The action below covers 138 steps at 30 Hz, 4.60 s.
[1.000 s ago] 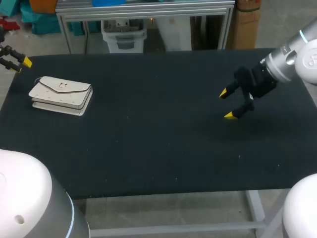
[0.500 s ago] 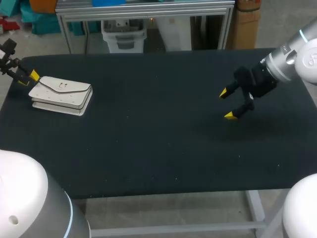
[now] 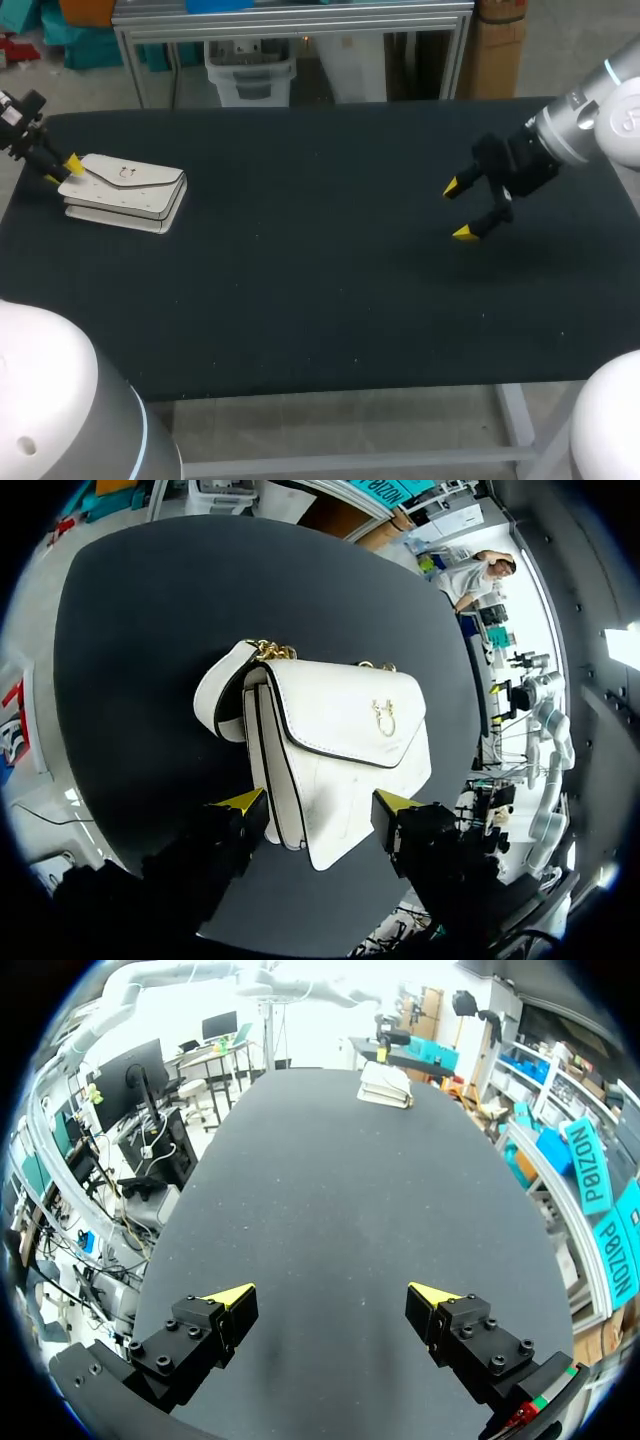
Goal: Pick up the bag, open it, inspect its contents, close it, and place it on the opposite side
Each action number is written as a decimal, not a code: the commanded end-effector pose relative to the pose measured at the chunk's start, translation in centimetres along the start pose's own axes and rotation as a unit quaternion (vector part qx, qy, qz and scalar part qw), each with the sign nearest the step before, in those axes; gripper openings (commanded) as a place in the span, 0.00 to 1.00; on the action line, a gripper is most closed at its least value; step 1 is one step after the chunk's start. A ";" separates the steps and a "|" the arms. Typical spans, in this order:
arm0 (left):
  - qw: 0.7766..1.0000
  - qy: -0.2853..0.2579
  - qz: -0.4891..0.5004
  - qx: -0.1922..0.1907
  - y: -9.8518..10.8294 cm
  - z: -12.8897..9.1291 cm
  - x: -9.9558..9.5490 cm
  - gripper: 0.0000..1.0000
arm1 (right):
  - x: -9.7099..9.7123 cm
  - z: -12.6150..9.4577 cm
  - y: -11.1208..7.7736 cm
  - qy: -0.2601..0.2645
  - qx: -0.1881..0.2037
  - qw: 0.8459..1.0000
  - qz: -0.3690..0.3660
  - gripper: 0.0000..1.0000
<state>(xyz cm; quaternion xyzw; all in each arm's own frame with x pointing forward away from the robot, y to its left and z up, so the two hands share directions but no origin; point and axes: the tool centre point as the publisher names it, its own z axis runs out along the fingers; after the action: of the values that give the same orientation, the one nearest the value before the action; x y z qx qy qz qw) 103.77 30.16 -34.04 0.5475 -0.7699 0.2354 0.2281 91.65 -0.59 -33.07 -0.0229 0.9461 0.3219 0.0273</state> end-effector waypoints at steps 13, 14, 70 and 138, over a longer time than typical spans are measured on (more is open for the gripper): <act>0.972 0.044 -0.071 -0.222 -0.9 1.5 -0.2 0.00 | 0.0 0.0 0.0 0.000 -0.001 1.000 0.000 1.00; 0.973 0.052 -0.077 -0.212 -1.0 1.6 0.2 0.00 | 0.0 0.0 0.0 0.000 -0.001 1.000 0.000 1.00; 0.980 0.149 -0.118 -0.057 -3.5 8.3 11.5 0.00 | 0.0 0.0 0.0 0.000 -0.001 1.000 0.000 1.00; 0.954 0.059 -0.165 0.244 -1.0 20.9 25.3 1.00 | 0.0 0.0 0.0 0.000 -0.001 1.000 0.000 1.00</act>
<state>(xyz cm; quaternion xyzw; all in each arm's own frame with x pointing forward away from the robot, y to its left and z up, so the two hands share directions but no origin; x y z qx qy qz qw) 95.88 -1.70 -35.39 0.6611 -0.6103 0.3586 0.2488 91.70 -0.56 -33.10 -0.0229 0.9461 0.3219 0.0270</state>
